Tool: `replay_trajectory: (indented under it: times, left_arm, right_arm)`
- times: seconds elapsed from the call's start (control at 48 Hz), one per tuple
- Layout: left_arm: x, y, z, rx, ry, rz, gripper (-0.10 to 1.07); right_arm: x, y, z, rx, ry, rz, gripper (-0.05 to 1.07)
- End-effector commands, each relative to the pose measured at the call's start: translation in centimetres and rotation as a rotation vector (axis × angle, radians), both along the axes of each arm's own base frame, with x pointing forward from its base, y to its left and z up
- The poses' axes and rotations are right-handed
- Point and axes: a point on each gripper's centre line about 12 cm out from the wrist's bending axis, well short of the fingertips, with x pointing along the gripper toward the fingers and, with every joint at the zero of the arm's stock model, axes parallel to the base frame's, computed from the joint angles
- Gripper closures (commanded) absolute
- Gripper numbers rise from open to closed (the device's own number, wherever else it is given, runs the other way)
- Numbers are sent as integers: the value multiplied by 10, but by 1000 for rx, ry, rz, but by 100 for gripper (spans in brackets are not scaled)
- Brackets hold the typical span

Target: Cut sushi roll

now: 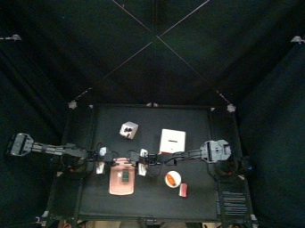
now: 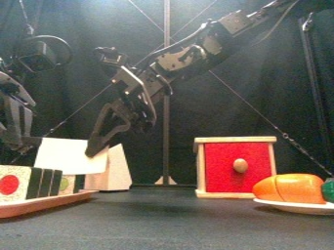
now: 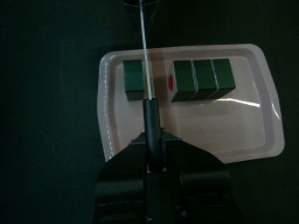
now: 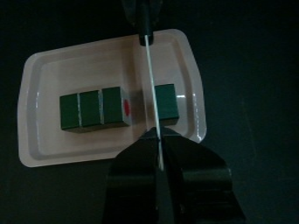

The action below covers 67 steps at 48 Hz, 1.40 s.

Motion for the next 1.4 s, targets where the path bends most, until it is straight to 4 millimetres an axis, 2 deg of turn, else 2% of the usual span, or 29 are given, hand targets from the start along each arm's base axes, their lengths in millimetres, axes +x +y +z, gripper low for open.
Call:
replay_trajectory:
  times: [0.0,0.25,0.562,1.375]
  left_arm:
    - [16,-5,23,-14,-73,-14,60]
    - [18,-29,33,-57,-69,-103,60]
    - [13,-38,30,-113,-40,-107,60]
    - [4,-38,14,-137,8,-90,60]
  right_arm:
    - [2,-3,47,-6,-107,-4,78]
    - [-1,12,51,-3,-114,24,78]
    - [-1,24,51,-2,-112,47,78]
    - [0,26,40,3,-92,49,78]
